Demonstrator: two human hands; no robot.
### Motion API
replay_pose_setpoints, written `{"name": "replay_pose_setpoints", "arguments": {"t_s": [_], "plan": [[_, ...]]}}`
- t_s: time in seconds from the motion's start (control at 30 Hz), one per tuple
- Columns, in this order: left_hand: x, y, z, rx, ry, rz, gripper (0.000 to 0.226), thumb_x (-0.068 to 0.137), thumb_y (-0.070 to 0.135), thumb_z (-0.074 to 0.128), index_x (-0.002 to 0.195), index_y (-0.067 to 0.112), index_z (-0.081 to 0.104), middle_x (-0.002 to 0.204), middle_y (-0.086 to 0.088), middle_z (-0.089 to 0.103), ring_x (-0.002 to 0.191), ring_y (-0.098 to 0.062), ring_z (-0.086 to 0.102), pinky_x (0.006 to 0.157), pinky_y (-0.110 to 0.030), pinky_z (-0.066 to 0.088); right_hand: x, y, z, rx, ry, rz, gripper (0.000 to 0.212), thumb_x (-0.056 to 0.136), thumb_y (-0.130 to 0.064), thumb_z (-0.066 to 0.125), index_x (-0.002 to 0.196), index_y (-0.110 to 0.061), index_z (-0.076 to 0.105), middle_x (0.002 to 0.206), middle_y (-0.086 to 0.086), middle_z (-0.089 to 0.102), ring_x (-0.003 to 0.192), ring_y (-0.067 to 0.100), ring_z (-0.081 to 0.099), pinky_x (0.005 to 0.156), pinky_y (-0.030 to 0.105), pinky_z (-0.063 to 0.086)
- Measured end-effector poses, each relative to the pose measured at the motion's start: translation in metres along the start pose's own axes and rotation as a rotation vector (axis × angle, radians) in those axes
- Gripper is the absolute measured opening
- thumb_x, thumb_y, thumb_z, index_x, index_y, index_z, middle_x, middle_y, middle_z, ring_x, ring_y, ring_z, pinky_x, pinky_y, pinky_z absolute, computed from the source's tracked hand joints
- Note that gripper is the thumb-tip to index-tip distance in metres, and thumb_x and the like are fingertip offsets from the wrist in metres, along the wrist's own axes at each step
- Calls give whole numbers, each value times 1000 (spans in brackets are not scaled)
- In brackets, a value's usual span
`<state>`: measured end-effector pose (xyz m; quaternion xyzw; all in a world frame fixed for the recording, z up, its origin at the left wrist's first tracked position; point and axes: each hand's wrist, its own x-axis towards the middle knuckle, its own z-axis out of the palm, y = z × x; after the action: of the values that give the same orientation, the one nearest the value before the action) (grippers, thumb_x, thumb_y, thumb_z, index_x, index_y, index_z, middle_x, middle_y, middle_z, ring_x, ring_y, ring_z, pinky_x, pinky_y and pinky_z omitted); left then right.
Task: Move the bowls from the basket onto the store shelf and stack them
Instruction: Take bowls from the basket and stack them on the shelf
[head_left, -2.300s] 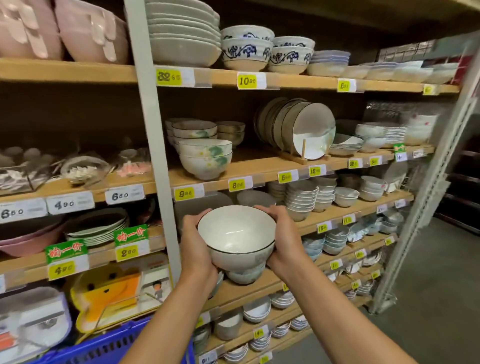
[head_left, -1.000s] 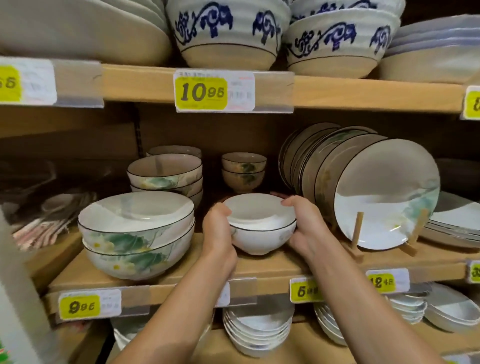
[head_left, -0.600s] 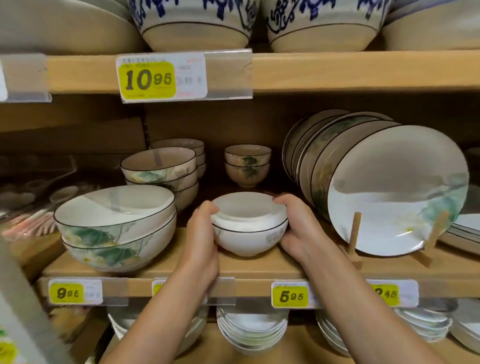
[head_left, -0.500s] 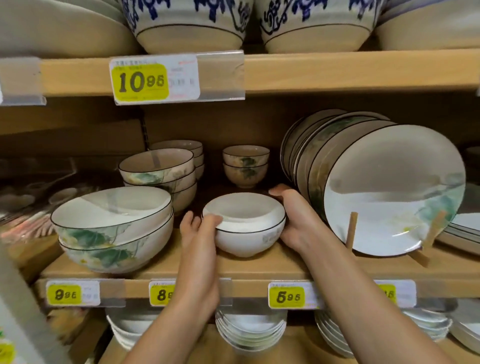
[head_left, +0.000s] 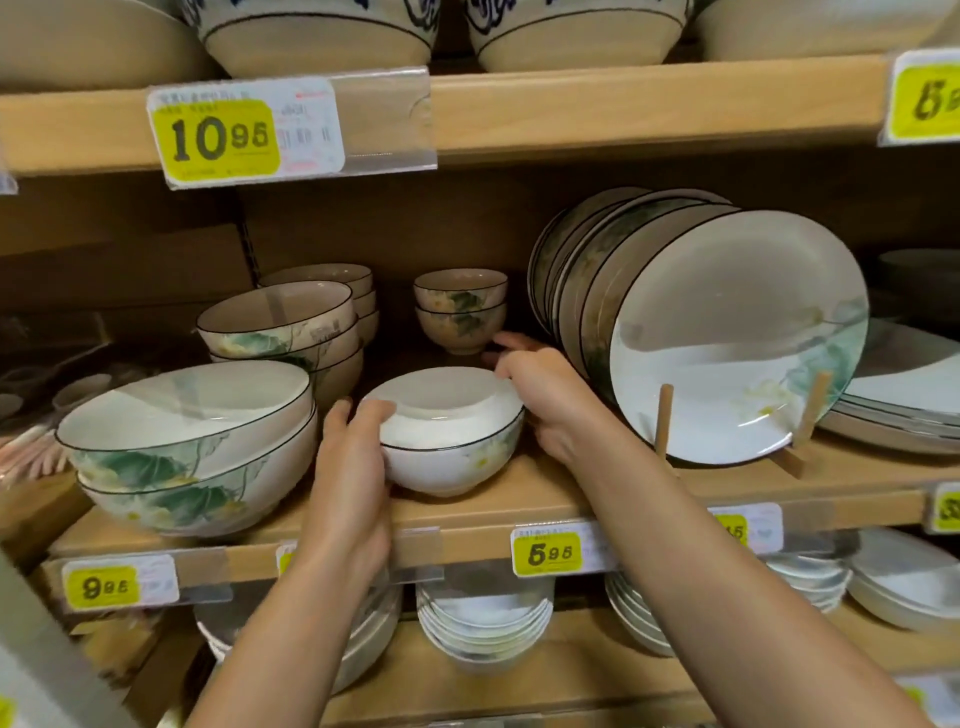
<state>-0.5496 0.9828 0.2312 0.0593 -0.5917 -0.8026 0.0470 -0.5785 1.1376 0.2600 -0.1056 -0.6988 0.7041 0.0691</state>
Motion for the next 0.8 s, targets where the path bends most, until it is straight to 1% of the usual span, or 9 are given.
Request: {"name": "replay_pose_setpoints", "arguments": {"t_s": [0.1, 0.17, 0.23, 0.3, 0.4, 0.53, 0.63, 0.7, 0.8], "plan": [[-9, -11, 6, -2, -6, 80, 52, 80, 8, 48, 131, 17, 53, 112, -2, 69, 103, -17, 64, 89, -33, 51, -1, 1, 4, 120, -17, 105, 41, 83, 4, 44, 120, -5, 60, 112, 18, 66, 102, 32, 64, 96, 46, 51], [-4, -9, 10, -32, 2, 78, 47, 78, -1, 40, 119, 13, 58, 107, -6, 68, 102, -23, 62, 92, -38, 50, -2, 3, 4, 168, 5, 119, 43, 81, 7, 42, 118, -3, 61, 112, 20, 66, 101, 34, 65, 94, 47, 52], [1, -4, 12, -67, 4, 57, 41, 77, -5, 37, 107, 10, 60, 100, -9, 67, 97, -26, 60, 93, -38, 47, -1, 5, 3, 186, 19, 115, 44, 81, 6, 42, 120, -2, 59, 113, 21, 65, 102, 34, 65, 94, 48, 52], [3, -4, 14, -87, 5, 41, 37, 77, -6, 35, 102, 9, 58, 94, -8, 66, 91, -24, 58, 84, -34, 48, -1, 4, 3, 189, 34, 113, 41, 82, 7, 42, 119, -2, 57, 112, 21, 64, 101, 34, 64, 93, 49, 52], [3, -6, 13, -84, 15, 65, 39, 78, -5, 35, 106, 8, 58, 94, -7, 66, 89, -22, 58, 75, -30, 47, -3, 3, 4, 196, 36, 120, 38, 82, 7, 43, 115, -1, 58, 111, 22, 64, 101, 35, 64, 94, 50, 52], [3, -9, 14, -94, 28, 72, 49, 82, -1, 38, 126, 9, 57, 111, -9, 68, 99, -21, 61, 83, -30, 49, -4, 0, 4, 204, 23, 127, 39, 81, 7, 42, 113, -4, 62, 112, 21, 65, 102, 34, 63, 94, 48, 52], [9, -5, 15, -110, 30, 13, 39, 82, -1, 40, 113, 8, 62, 105, -10, 69, 98, -26, 63, 79, -32, 53, -5, 8, 5, 260, 73, 104, 35, 82, 3, 42, 106, -9, 65, 104, 16, 67, 95, 30, 64, 83, 41, 56], [16, 2, 17, -144, 18, -71, 30, 85, 3, 46, 109, 4, 64, 106, -17, 70, 102, -32, 65, 90, -41, 53, -11, 20, 5, 266, 113, 36, 29, 81, -1, 43, 95, -16, 64, 95, 7, 67, 90, 24, 64, 68, 32, 54], [23, 5, 18, -110, 50, -53, 31, 89, 14, 54, 117, 2, 63, 114, -19, 68, 105, -29, 64, 96, -42, 49, -19, 35, 4, 192, 104, -85, 44, 83, -3, 41, 120, -25, 53, 109, 3, 63, 100, 18, 61, 68, 27, 50]]}}
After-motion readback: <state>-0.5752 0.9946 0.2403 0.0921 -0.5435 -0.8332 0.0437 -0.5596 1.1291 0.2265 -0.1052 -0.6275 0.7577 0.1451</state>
